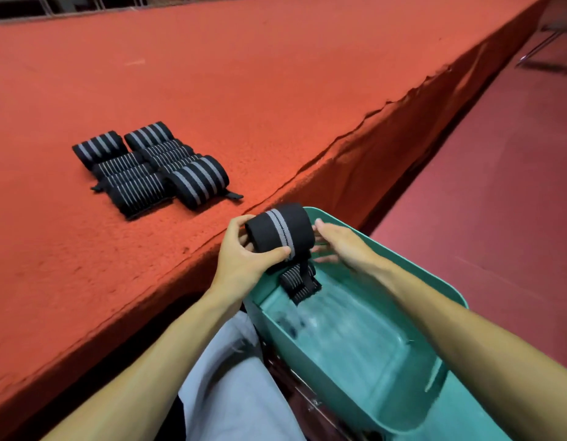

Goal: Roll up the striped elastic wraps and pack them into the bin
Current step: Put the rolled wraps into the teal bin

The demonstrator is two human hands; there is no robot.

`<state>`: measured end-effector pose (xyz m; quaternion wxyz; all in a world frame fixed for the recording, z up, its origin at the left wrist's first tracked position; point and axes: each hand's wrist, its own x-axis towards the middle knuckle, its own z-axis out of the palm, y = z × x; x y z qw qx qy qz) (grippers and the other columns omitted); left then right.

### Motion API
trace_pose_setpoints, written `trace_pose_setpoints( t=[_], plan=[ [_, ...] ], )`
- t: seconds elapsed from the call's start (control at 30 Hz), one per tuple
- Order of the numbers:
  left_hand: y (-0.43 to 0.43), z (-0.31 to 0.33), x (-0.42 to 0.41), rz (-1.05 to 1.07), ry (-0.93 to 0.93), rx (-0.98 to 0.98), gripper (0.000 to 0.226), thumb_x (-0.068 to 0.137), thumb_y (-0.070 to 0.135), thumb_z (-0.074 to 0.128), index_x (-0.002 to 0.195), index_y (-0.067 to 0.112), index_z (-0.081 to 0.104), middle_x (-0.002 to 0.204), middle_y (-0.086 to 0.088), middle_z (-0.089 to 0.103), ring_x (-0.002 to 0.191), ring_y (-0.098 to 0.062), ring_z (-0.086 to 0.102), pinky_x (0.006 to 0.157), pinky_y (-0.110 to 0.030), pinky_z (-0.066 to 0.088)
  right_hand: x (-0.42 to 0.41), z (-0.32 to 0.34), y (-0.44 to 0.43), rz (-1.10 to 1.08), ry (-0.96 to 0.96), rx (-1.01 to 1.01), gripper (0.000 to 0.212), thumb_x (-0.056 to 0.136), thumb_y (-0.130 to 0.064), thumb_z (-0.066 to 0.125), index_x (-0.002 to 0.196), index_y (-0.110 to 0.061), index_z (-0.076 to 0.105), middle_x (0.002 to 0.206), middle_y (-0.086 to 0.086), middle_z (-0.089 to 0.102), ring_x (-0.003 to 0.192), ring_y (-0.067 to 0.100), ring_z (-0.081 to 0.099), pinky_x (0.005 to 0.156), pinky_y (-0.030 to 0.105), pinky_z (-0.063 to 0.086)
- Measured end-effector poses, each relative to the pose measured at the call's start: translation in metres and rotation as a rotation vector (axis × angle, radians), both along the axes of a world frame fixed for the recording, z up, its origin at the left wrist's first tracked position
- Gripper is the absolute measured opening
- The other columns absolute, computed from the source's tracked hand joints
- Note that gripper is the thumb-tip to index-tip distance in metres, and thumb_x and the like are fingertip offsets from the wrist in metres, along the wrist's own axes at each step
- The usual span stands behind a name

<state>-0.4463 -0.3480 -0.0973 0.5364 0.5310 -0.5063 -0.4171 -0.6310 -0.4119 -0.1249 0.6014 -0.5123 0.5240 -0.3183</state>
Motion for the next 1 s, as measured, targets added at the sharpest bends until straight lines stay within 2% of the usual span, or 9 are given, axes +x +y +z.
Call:
trace_pose_setpoints(
  t=[0.1, 0.2, 0.3, 0.47, 0.63, 0.7, 0.83, 0.93, 1.0],
  plan=[
    [0.006, 0.002, -0.004, -0.008, 0.019, 0.009, 0.062, 0.065, -0.005, 0.081, 0.114, 0.014, 0.048, 0.106, -0.003, 0.062, 0.085, 0.002, 0.064, 0.07, -0.015, 0.052, 0.001, 0.035, 0.018, 0.155, -0.242, -0.054, 0.046, 0.096, -0.049, 0.044, 0.133, -0.022, 0.051, 0.124, 0.001, 0.062, 0.098, 0.013, 0.062, 0.079, 0.029, 0.049],
    [0.013, 0.002, -0.005, -0.04, 0.199, 0.077, 0.063, 0.065, 0.0, 0.082, 0.118, 0.01, 0.049, 0.11, -0.014, 0.066, 0.097, -0.022, 0.068, 0.082, -0.036, 0.057, -0.001, 0.043, 0.028, 0.246, -0.101, -0.161, 0.059, 0.08, -0.039, 0.067, 0.135, -0.03, 0.047, 0.134, 0.003, 0.053, 0.115, 0.015, 0.058, 0.085, 0.03, 0.048],
    [0.02, 0.001, -0.006, -0.09, 0.293, 0.129, 0.062, 0.061, 0.008, 0.079, 0.116, 0.012, 0.051, 0.107, -0.014, 0.07, 0.098, -0.029, 0.069, 0.084, -0.046, 0.056, -0.006, 0.045, 0.033, 0.254, -0.077, -0.208, 0.057, 0.071, -0.028, 0.071, 0.125, -0.029, 0.053, 0.118, 0.005, 0.059, 0.1, 0.011, 0.063, 0.075, 0.022, 0.05],
    [0.019, -0.001, -0.011, -0.195, 0.223, 0.212, 0.064, 0.065, 0.012, 0.084, 0.117, 0.009, 0.049, 0.109, -0.011, 0.069, 0.098, -0.023, 0.069, 0.081, -0.039, 0.057, -0.024, 0.038, 0.04, 0.219, -0.172, -0.138, 0.043, 0.076, -0.009, 0.075, 0.116, -0.017, 0.061, 0.109, 0.006, 0.064, 0.09, 0.01, 0.066, 0.068, 0.023, 0.052],
    [0.01, 0.004, -0.016, -0.453, -0.337, 0.344, 0.031, 0.087, 0.038, 0.065, 0.112, 0.028, 0.049, 0.108, 0.016, 0.06, 0.091, 0.008, 0.059, 0.074, -0.01, 0.046, -0.041, 0.024, 0.04, 0.145, -0.078, -0.032, 0.023, 0.088, -0.009, 0.066, 0.11, -0.002, 0.064, 0.078, 0.002, 0.064, 0.057, 0.009, 0.053, 0.051, 0.015, 0.037],
    [0.003, 0.0, -0.011, -0.455, -0.56, 0.315, 0.038, 0.091, 0.037, 0.062, 0.124, 0.023, 0.049, 0.12, 0.011, 0.057, 0.105, -0.002, 0.056, 0.087, -0.014, 0.04, -0.044, 0.008, 0.036, 0.114, 0.043, 0.017, 0.033, 0.083, -0.017, 0.071, 0.113, -0.002, 0.065, 0.081, 0.011, 0.056, 0.059, 0.014, 0.043, 0.052, 0.02, 0.031],
    [-0.005, -0.007, -0.002, -0.356, -0.588, 0.186, 0.024, 0.092, 0.021, 0.06, 0.116, 0.022, 0.061, 0.118, 0.004, 0.063, 0.11, -0.01, 0.057, 0.099, -0.029, 0.042, -0.042, -0.027, 0.018, -0.008, 0.274, 0.151, 0.022, 0.087, -0.014, 0.068, 0.103, 0.002, 0.066, 0.073, 0.008, 0.058, 0.051, 0.013, 0.05, 0.047, 0.019, 0.041],
    [-0.011, -0.014, 0.004, -0.359, -0.59, 0.123, 0.017, 0.09, 0.015, 0.061, 0.104, 0.024, 0.065, 0.106, 0.006, 0.068, 0.102, -0.008, 0.061, 0.098, -0.033, 0.045, -0.033, -0.055, 0.006, -0.022, 0.398, 0.193, 0.038, 0.085, -0.018, 0.07, 0.098, 0.016, 0.057, 0.076, 0.011, 0.049, 0.058, 0.021, 0.042, 0.045, 0.022, 0.034],
    [-0.015, -0.018, 0.006, -0.361, -0.578, 0.095, 0.017, 0.089, 0.012, 0.062, 0.1, 0.025, 0.066, 0.102, 0.007, 0.069, 0.098, -0.008, 0.062, 0.096, -0.032, 0.047, -0.028, -0.069, 0.002, -0.024, 0.459, 0.212, 0.028, 0.086, -0.017, 0.068, 0.075, 0.005, 0.055, 0.07, 0.01, 0.047, 0.053, 0.02, 0.039, 0.046, 0.023, 0.03]
  ],
)
